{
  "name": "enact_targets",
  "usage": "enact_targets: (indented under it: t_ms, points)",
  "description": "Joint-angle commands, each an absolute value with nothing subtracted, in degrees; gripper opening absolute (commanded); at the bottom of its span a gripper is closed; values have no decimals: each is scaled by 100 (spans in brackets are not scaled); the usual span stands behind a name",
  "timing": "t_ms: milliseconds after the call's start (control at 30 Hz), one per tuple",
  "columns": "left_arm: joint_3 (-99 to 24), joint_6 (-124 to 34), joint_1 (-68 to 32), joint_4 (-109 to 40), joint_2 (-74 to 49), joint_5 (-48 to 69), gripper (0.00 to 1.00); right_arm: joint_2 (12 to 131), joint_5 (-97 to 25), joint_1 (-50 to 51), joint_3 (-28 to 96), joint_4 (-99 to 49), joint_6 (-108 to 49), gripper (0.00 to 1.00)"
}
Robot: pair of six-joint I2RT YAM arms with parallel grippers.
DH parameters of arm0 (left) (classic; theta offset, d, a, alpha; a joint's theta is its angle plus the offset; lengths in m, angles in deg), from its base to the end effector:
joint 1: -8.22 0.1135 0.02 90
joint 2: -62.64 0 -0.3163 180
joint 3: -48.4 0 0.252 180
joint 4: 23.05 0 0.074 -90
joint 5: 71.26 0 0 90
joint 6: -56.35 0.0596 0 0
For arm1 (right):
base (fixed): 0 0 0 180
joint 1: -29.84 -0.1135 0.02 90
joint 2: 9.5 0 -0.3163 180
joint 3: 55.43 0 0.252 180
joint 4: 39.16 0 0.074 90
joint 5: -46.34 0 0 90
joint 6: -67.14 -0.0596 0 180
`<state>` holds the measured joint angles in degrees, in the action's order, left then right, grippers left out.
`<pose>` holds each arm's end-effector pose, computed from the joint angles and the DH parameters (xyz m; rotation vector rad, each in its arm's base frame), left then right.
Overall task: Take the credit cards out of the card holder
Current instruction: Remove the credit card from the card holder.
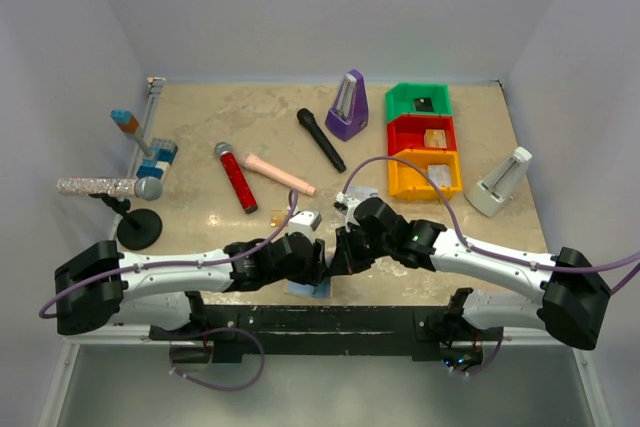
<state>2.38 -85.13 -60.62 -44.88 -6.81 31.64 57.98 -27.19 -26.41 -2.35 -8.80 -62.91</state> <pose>0.0966 -0.2126 0.2156 0.2587 2.4550 -0.7416 0.1171 0.2057 0.2507 -0.5249 2.5683 1.0648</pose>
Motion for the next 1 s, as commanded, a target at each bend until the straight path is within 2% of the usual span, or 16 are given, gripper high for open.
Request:
enact_targets:
  t_ms: [0,467,833,967]
  points:
    - [202,-8550,-6130,-4684,-697,3376,54,5712,-2661,-2676,-44,-1114,-6232,0]
    - [501,-8761,-6121,-5255,244,4071,56,5606,-2784,-2676,-263,-1026,-6197,0]
    - [360,-8647,-6121,-5379,-213,4106,56,5598,-2802,-2676,-369,-1106,-6232,0]
    - [343,-8472,-6121,-4975,-266,3808,55,5606,-2819,-2676,-386,-1079,-6214,0]
